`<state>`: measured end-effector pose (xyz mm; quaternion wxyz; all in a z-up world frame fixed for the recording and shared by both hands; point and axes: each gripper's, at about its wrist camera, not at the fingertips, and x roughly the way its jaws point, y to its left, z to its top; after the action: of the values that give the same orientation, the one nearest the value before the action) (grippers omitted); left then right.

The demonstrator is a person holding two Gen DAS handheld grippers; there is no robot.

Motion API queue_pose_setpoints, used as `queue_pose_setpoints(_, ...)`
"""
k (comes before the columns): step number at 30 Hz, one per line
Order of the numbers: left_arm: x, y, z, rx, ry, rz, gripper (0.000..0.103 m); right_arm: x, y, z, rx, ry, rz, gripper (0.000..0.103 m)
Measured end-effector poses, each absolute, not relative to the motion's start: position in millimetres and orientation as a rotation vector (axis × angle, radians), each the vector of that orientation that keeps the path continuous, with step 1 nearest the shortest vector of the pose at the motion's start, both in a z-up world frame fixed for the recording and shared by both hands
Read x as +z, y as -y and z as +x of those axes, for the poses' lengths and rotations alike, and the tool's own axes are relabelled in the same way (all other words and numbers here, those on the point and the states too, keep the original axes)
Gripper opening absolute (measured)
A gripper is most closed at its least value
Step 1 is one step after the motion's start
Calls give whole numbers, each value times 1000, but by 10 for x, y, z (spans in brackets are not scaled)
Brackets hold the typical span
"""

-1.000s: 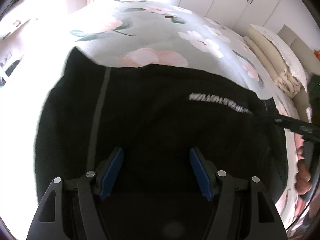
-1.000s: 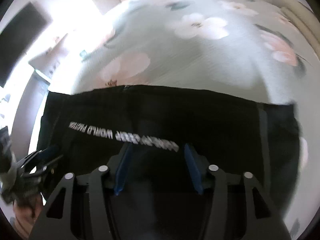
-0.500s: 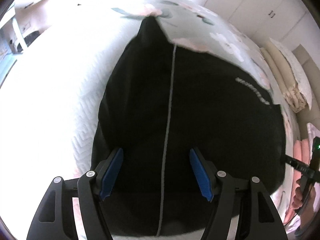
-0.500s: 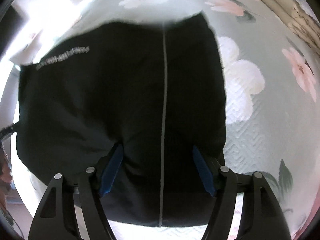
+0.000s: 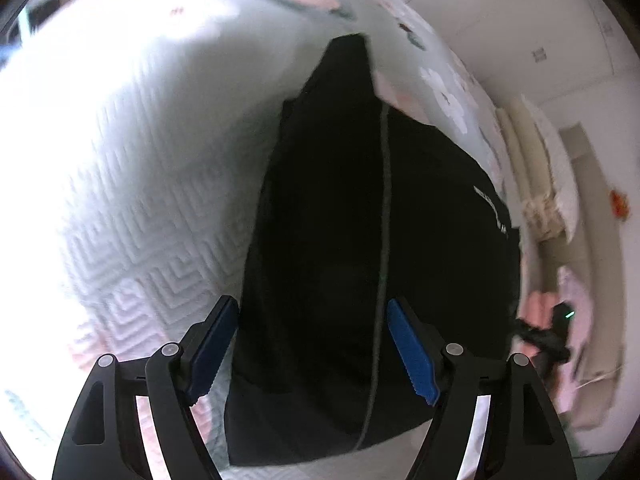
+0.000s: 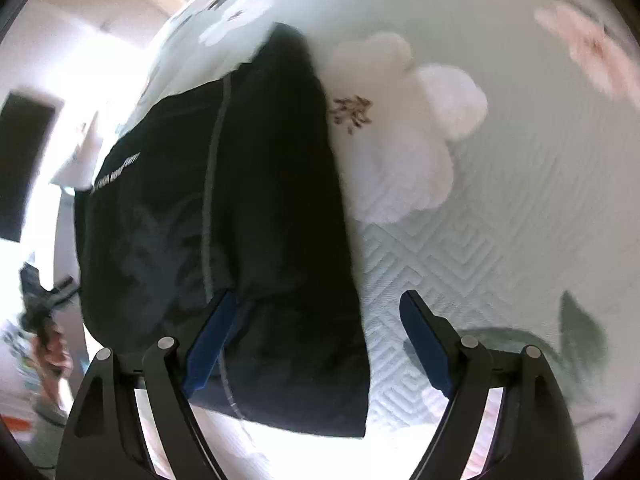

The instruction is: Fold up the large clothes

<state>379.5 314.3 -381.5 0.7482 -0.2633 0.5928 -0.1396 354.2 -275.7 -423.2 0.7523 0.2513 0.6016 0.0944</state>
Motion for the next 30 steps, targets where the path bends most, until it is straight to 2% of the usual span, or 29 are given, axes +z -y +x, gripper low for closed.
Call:
queue_pose_setpoints(7, -4250, -3216, 3940, -485, -1353, -796, 78, -4570, 2881, 3627, 345, -1320, 717, 88)
queue_pose_setpoints(12, -4510, -3150, 4017, -606, -1379, -912, 80, -4692, 2921, 3743, 471, -1277, 819, 103)
queue_pose_setpoints(26, -4590, -2964, 4208, -667, -1301, -1039, 83, -4738, 2188, 4491, 792, -1232, 767, 103)
queue_pose_setpoints(28, -4542, -2906, 4183, -616, -1272, -1037, 82, -4691, 2143, 4453, 762, -1228, 725, 92)
queue_pose_setpoints(29, -4485, -2863, 4143, -581, -1256, -1006, 79, -4672, 2156, 4413, 742, -1225, 713, 81)
queue_pose_setpoints(30, -4407, -2817, 4116, -563, -1241, -975, 70, -4646, 2179, 4380, 730, -1219, 711, 73)
